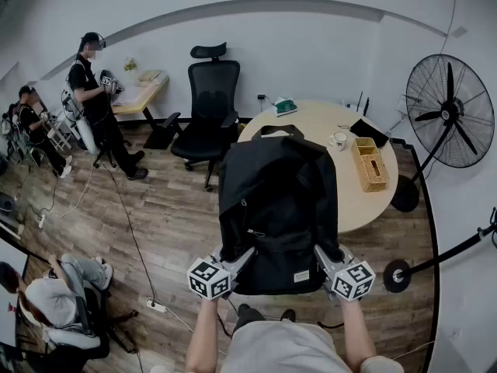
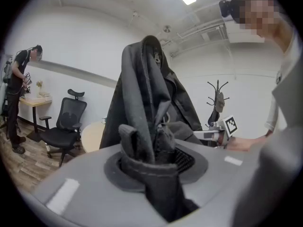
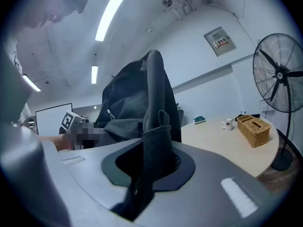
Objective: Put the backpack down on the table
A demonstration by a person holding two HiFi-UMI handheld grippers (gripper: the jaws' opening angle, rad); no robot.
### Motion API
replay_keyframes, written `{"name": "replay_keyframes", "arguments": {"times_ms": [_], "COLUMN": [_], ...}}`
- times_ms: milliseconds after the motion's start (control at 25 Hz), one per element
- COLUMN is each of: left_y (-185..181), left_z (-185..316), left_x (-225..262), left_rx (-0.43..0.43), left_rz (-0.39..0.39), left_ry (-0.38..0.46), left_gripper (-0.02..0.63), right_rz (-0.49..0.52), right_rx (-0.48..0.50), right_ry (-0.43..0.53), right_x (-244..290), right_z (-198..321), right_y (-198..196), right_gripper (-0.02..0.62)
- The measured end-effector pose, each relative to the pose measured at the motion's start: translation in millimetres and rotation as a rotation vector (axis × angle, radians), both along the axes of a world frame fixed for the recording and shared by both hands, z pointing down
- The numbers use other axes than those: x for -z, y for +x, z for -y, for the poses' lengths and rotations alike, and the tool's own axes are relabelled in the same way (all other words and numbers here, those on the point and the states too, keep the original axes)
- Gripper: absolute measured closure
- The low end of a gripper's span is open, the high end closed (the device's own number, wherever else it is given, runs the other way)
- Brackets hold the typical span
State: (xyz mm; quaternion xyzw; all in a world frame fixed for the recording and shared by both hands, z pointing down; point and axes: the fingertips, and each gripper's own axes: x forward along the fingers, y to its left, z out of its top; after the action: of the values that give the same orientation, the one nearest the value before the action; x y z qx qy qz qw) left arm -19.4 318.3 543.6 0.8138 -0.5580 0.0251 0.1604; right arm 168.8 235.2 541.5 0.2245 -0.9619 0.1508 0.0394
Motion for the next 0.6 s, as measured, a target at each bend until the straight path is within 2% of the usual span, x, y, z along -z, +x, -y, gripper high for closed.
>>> {"name": "replay_keyframes", "arguments": {"times_ms": [240, 600], "left_y": [4, 29], "left_z": [-3, -19], "left_x": [2, 1], "left_rx": [0.015, 0.034], "left_rz": [0.007, 0.019], "left_ry": [-0.003, 0.009], "left_gripper": [0.423, 0.423], "right_rz": [0.001, 0.019], "right_rx": [0.016, 0.042], "right_ry": [-0.006, 0.007], "right_x": [0, 0], "right_z": [-1, -13], "right_y": [2, 25], "right_gripper": [0.549, 0.548]}}
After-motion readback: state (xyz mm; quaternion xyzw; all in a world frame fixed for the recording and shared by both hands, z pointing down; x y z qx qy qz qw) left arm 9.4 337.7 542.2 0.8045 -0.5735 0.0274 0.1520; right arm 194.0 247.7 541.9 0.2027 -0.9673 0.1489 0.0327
